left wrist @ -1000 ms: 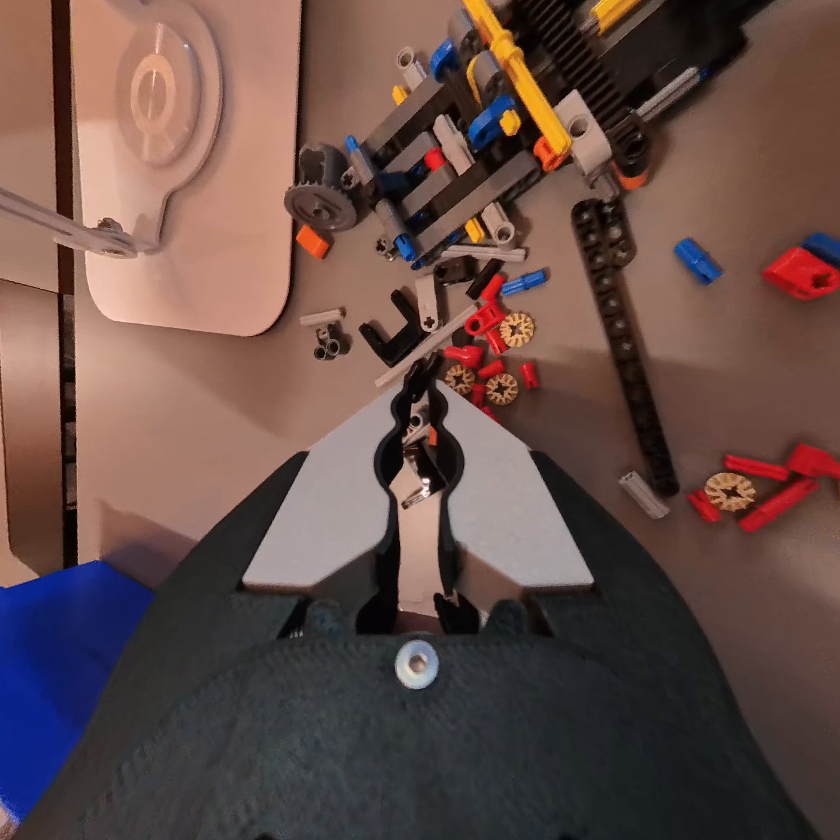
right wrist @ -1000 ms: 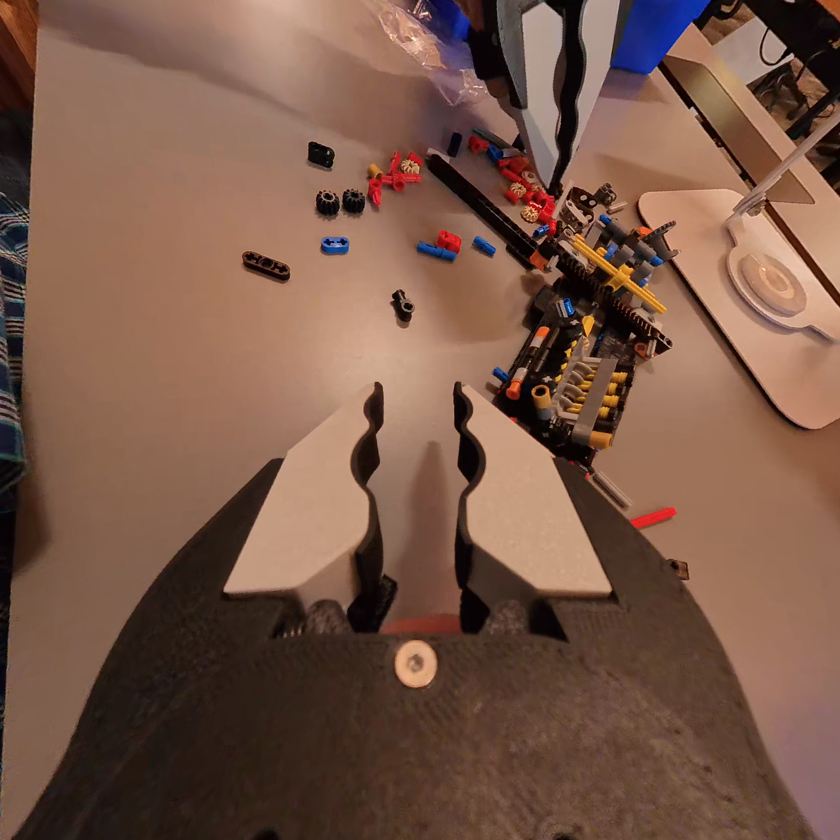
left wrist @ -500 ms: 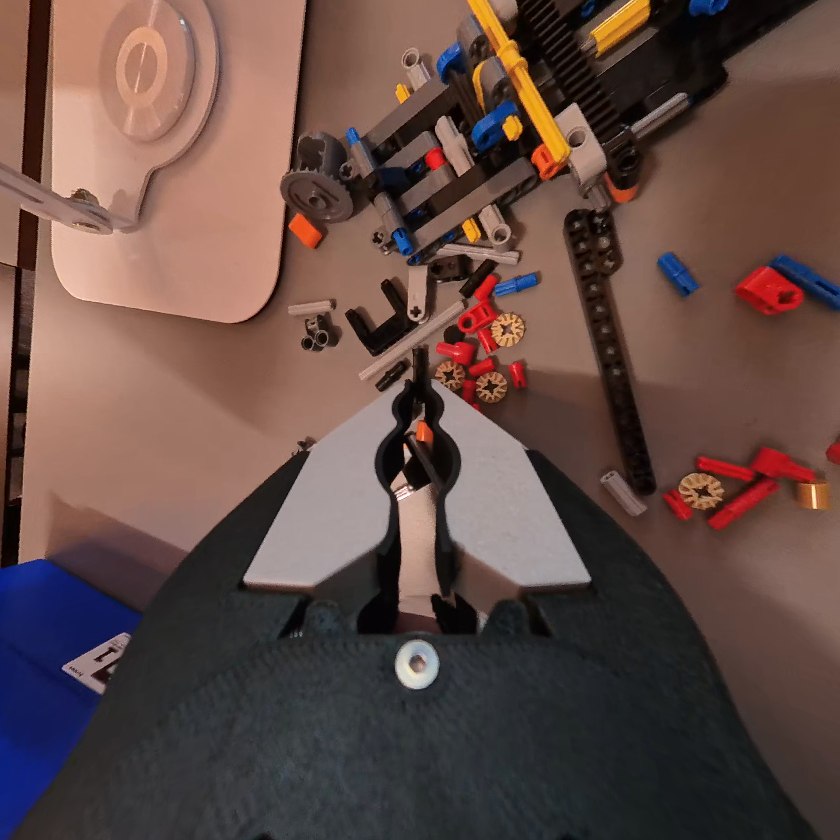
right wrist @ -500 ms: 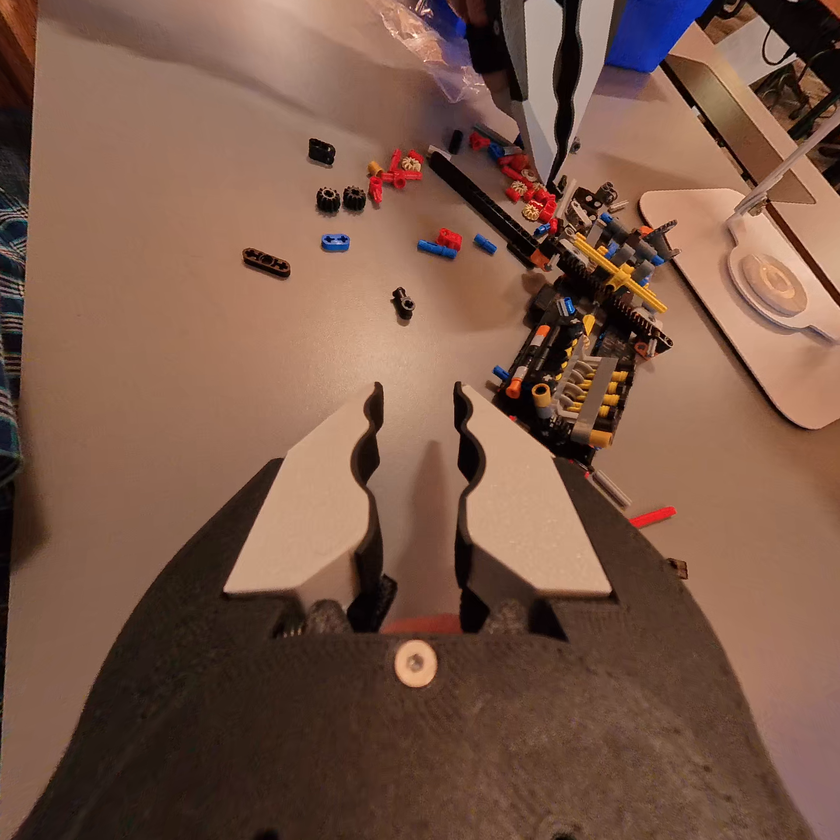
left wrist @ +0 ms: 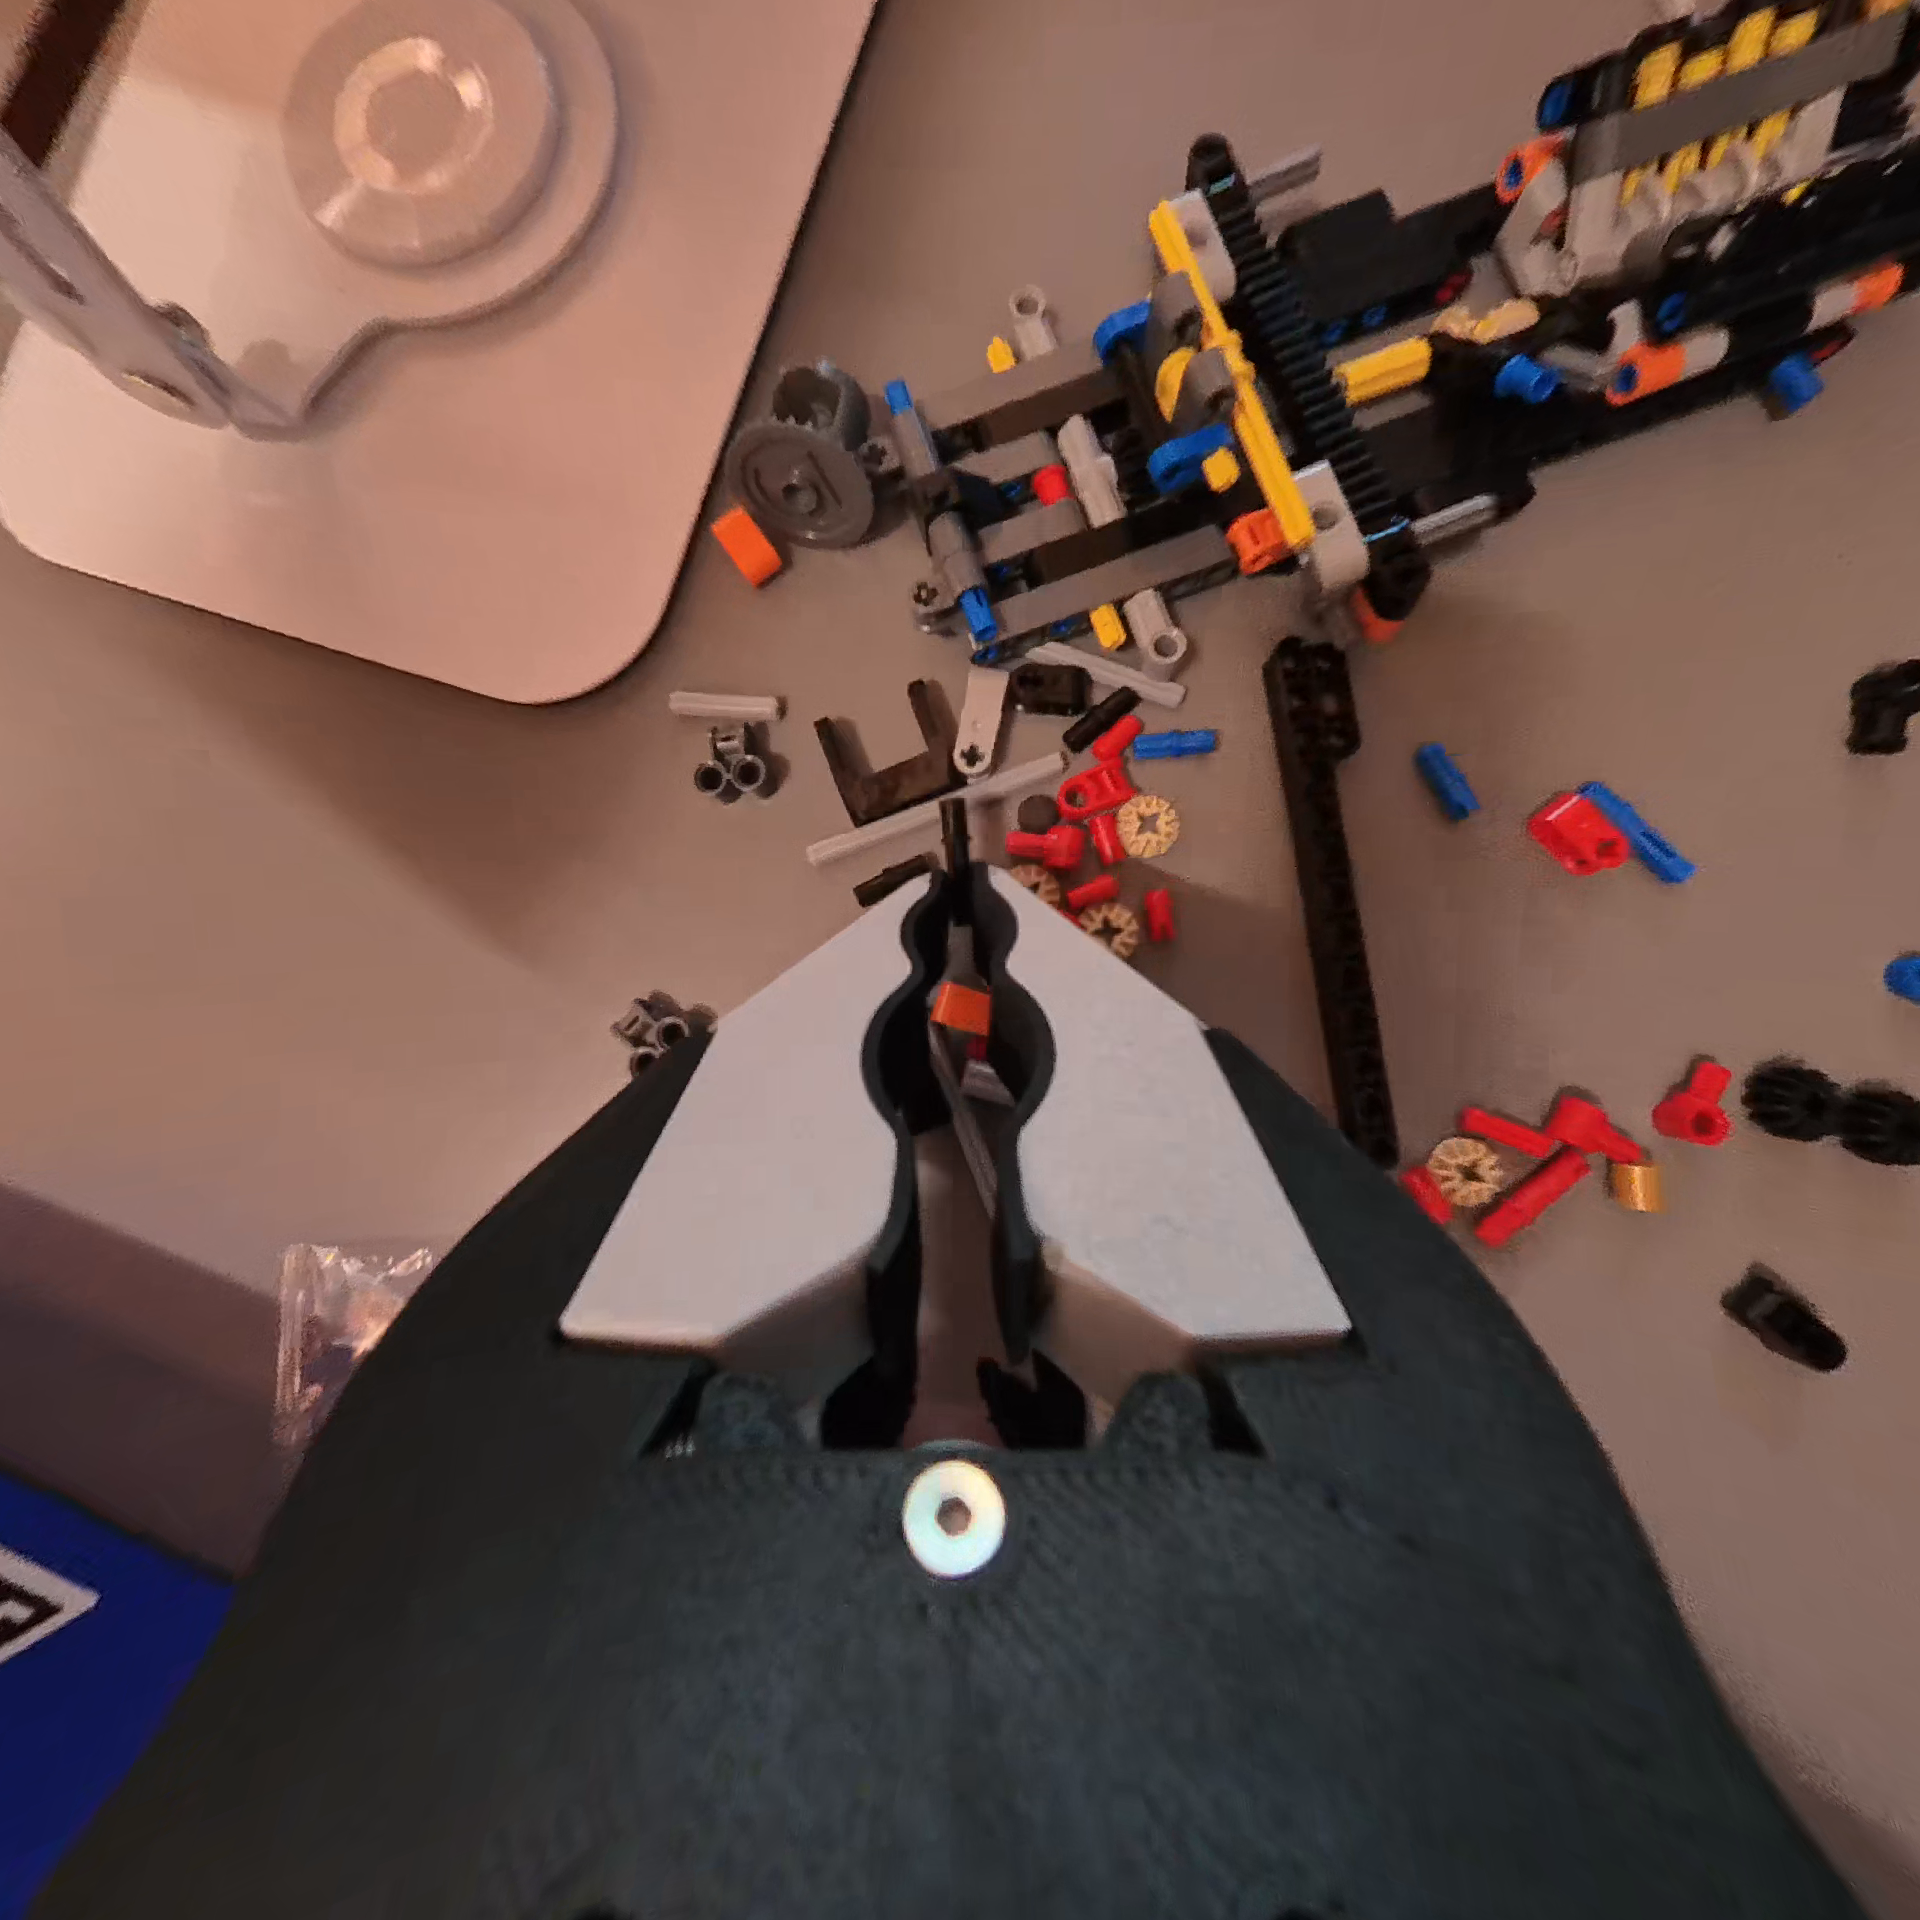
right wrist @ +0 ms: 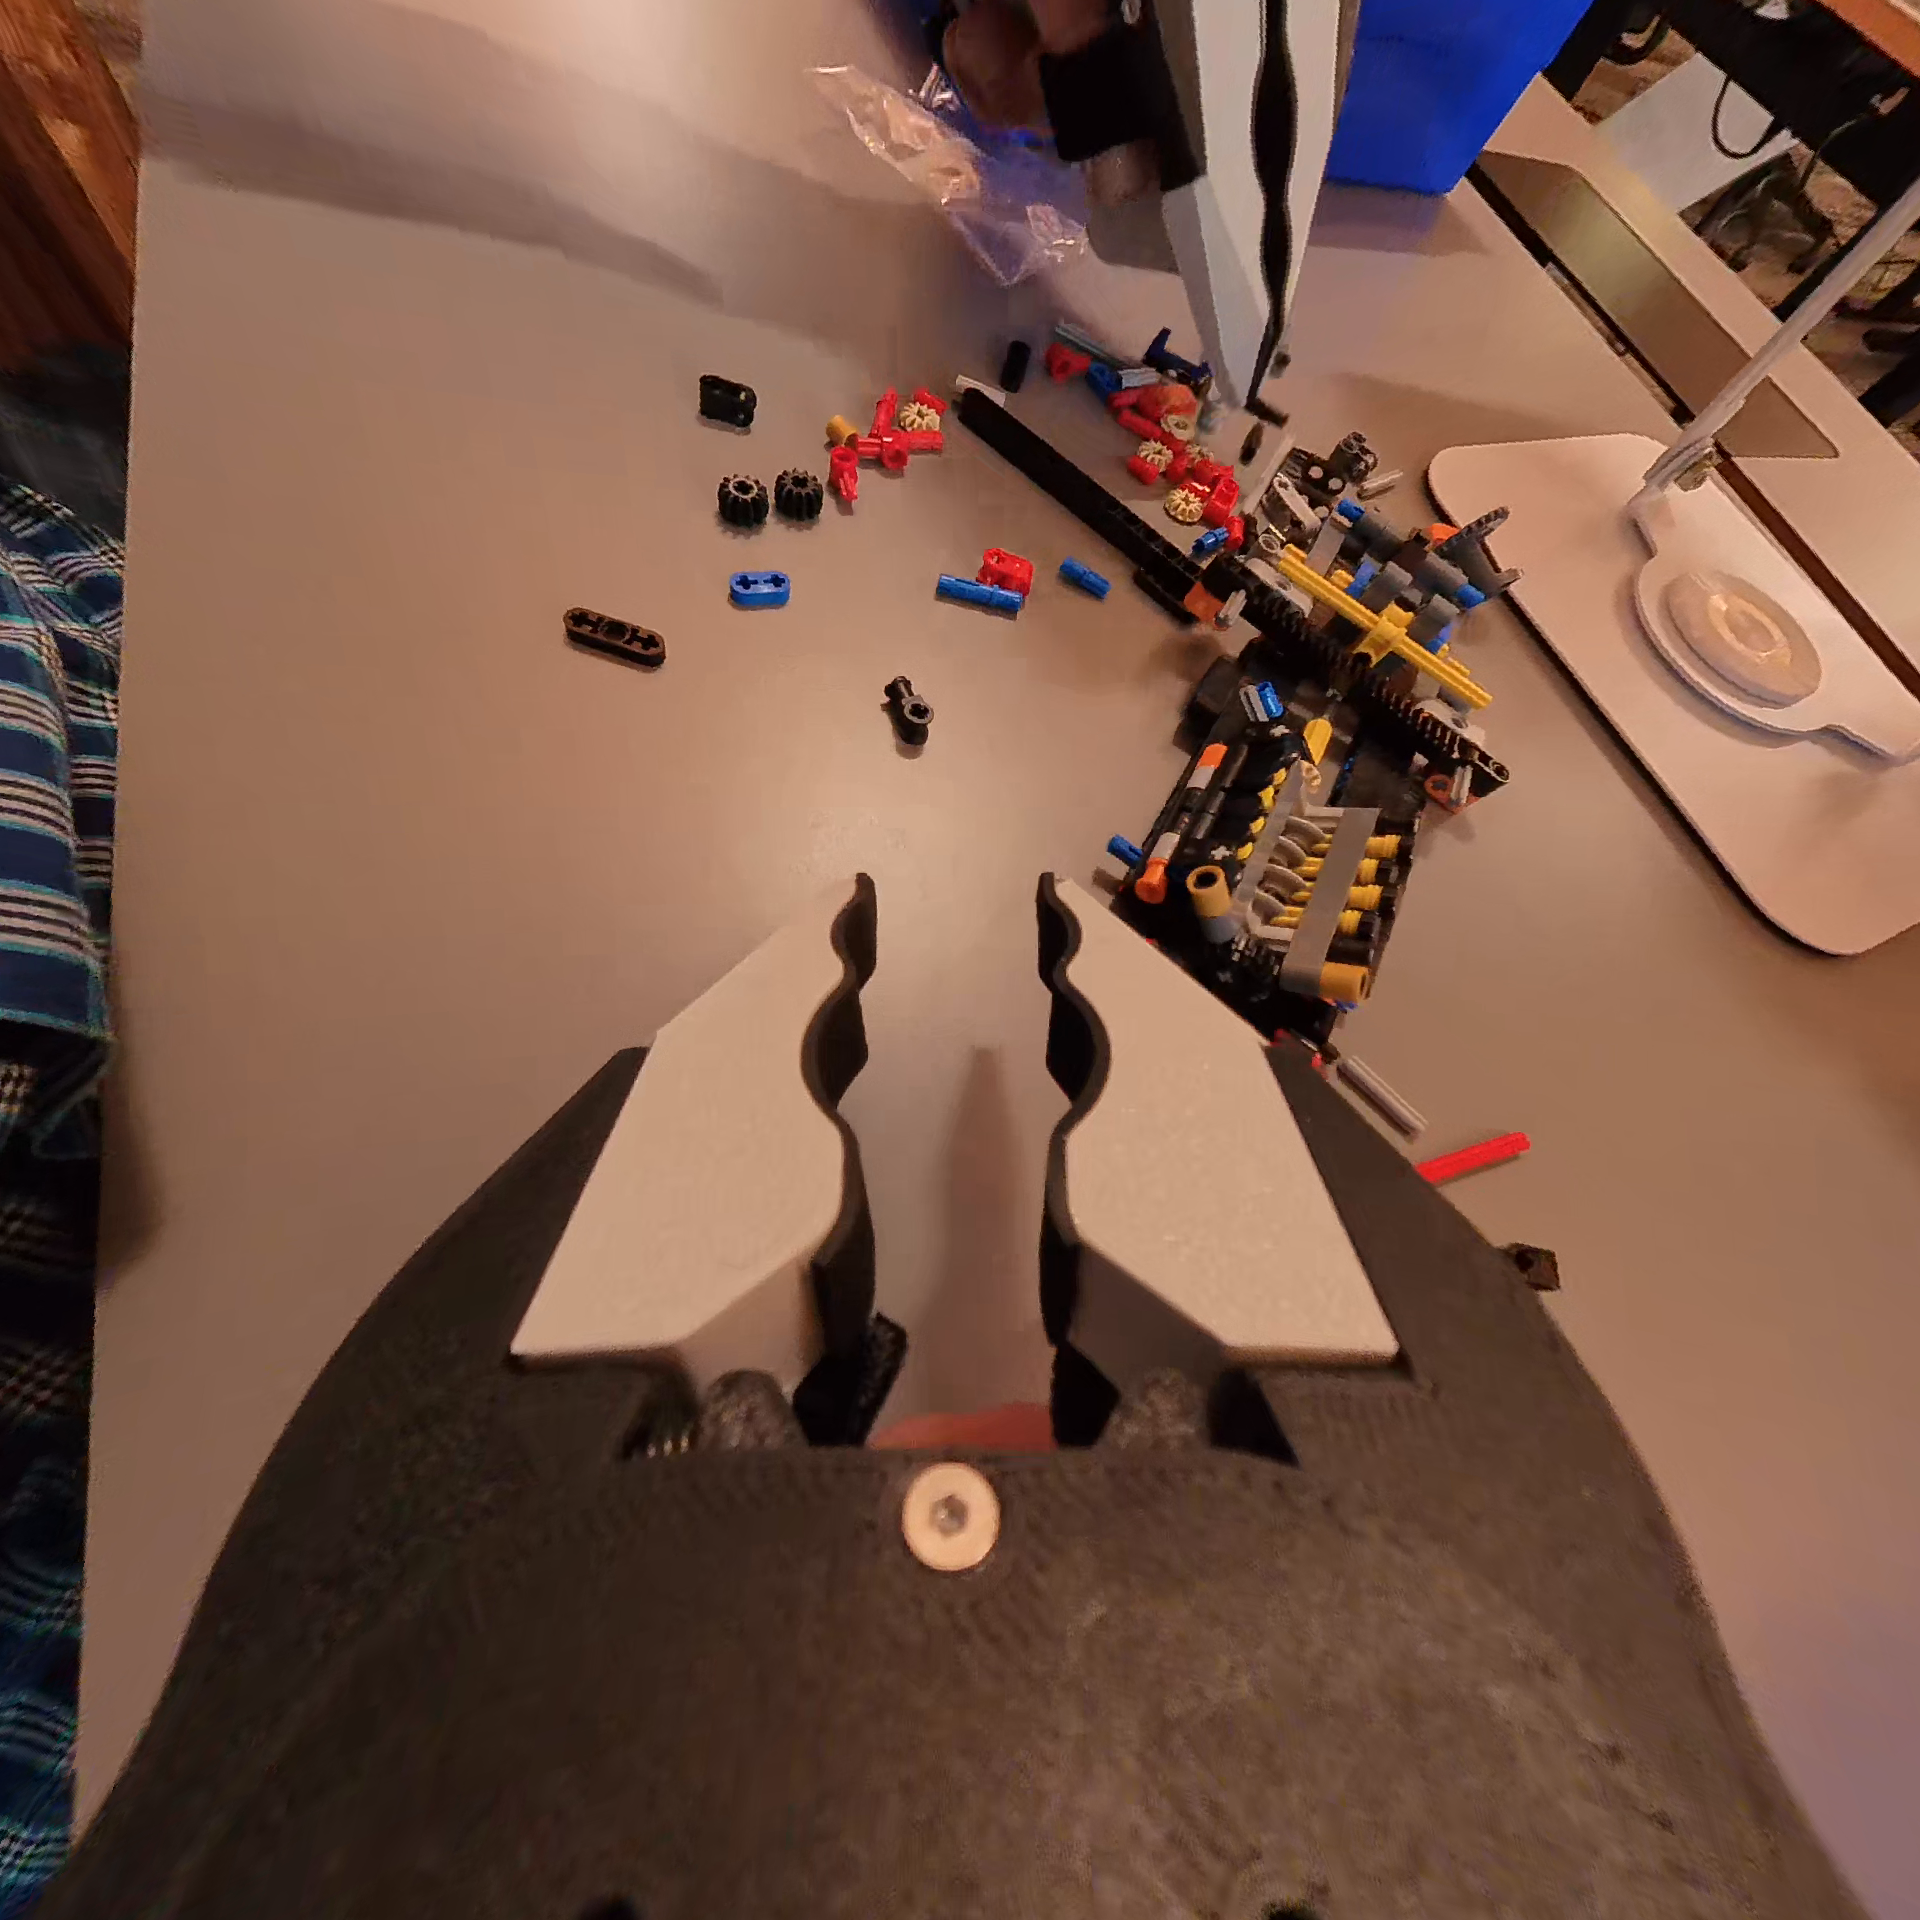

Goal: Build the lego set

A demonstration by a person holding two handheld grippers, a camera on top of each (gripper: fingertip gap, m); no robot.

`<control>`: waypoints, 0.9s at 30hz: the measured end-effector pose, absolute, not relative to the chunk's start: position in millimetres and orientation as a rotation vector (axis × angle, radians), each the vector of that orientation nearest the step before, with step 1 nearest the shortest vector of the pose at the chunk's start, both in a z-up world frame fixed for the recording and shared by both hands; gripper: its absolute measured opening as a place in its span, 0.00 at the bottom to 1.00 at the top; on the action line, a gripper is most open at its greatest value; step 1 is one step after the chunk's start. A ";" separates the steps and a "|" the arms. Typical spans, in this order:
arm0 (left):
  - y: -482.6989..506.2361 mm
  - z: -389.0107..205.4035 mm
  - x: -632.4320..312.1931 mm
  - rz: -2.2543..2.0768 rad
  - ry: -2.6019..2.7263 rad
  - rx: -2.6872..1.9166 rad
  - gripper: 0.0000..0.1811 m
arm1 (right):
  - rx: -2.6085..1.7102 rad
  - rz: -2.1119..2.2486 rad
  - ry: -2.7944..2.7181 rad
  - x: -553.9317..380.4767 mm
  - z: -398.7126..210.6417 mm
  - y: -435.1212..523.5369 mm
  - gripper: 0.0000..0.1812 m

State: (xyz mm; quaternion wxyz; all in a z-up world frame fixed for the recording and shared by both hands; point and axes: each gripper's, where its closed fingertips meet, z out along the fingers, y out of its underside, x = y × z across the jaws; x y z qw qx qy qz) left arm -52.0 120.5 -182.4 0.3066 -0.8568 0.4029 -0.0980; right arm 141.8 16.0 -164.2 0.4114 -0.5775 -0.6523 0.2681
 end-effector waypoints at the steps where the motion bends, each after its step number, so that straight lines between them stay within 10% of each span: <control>1: 118.0 -176.1 -49.9 -0.256 1.056 -2.247 0.01 | -1.453 0.674 -1.639 143.1 -163.3 15.7 0.16; 27: 8.8 -121.8 125.7 -0.289 1.221 -1.770 0.01 | -1.536 1.158 -1.320 127.6 -114.3 9.8 0.08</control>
